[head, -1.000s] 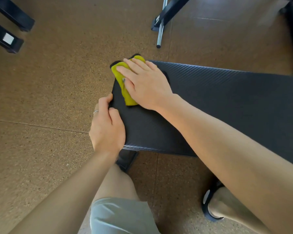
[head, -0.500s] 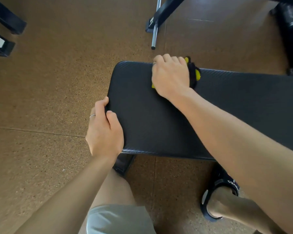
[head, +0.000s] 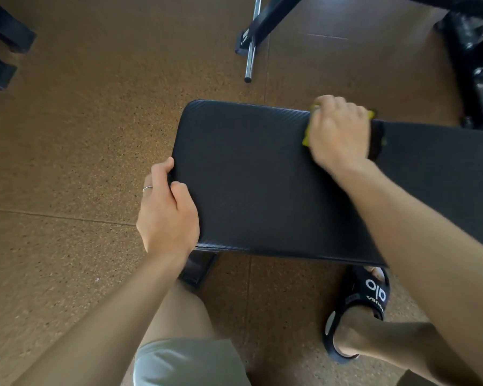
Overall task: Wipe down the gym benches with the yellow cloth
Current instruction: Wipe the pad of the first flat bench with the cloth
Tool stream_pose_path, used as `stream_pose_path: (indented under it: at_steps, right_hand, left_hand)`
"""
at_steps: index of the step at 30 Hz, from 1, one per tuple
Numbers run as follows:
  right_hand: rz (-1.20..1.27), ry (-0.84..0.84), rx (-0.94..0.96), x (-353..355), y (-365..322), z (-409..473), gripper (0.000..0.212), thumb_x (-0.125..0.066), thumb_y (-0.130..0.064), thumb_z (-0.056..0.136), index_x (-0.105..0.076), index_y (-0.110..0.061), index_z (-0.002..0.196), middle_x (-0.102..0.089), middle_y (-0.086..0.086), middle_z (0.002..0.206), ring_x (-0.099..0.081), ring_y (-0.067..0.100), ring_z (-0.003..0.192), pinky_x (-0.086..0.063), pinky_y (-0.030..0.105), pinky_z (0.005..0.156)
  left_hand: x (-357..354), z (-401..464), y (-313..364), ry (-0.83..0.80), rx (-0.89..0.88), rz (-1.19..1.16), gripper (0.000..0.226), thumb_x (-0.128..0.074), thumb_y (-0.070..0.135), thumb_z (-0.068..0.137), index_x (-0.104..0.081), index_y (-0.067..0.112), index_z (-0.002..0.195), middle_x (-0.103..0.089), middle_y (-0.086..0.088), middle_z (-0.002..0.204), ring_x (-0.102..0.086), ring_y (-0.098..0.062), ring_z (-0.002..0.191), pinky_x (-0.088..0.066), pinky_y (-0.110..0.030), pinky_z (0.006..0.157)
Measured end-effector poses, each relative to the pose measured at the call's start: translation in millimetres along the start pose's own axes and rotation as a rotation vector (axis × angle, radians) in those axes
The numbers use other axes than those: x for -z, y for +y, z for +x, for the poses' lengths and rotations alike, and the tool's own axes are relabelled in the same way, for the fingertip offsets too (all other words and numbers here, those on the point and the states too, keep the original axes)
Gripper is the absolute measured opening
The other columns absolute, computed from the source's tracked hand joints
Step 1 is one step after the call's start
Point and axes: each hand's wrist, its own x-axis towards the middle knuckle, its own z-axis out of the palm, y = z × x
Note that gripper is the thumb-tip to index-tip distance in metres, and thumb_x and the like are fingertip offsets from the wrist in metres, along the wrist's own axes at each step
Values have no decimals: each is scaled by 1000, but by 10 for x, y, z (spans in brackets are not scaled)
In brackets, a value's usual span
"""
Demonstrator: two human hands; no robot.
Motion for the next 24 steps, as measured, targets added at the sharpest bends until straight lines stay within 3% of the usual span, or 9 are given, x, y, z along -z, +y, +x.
stream_pose_path:
  at_steps: [5,9,12,18,24]
  right_hand:
    - [123,-31,230,-75,-1027,-12,45,-29,-30,98,-60,-11,125,-63,12,118,-59,36,107,-37,47,101]
    - [181,-99,385,-28,-671,-42,50,-34,-27,99,-44,-15,147,-60,10,125,-55,34,115,-36,44,102]
    - [210,-131,285,31,-121,-38,54,-36,-30,102,-34,-15,154,-59,10,131,-52,34,123,-36,46,104]
    - [88,-94,106,-63,-272,1,52,-31,-33,101,-44,-6,144,-63,16,128,-55,40,116,-34,46,103]
    - [108,-84,257,-67,-922,157,39,-29,-24,104,-55,-7,125,-70,13,112,-62,37,103,-37,44,93]
  left_hand:
    - [3,3,10,-10,-6,8,39,-31,23,101,-45,34,137,-54,10,140,-46,-5,101,-39,-36,85]
    - [28,-3,24,-22,3,3,40,-29,24,101,-44,36,137,-54,10,140,-49,-8,105,-45,-43,89]
    - [35,-13,23,-34,12,-3,41,-27,27,99,-42,38,136,-55,9,138,-49,-10,105,-45,-45,91]
    - [12,-14,4,-9,9,-11,41,-30,22,102,-45,35,137,-54,10,139,-45,-4,101,-38,-37,86]
    - [-12,5,-24,1,-18,-26,40,-31,22,101,-47,33,136,-55,12,138,-44,-3,100,-38,-36,84]
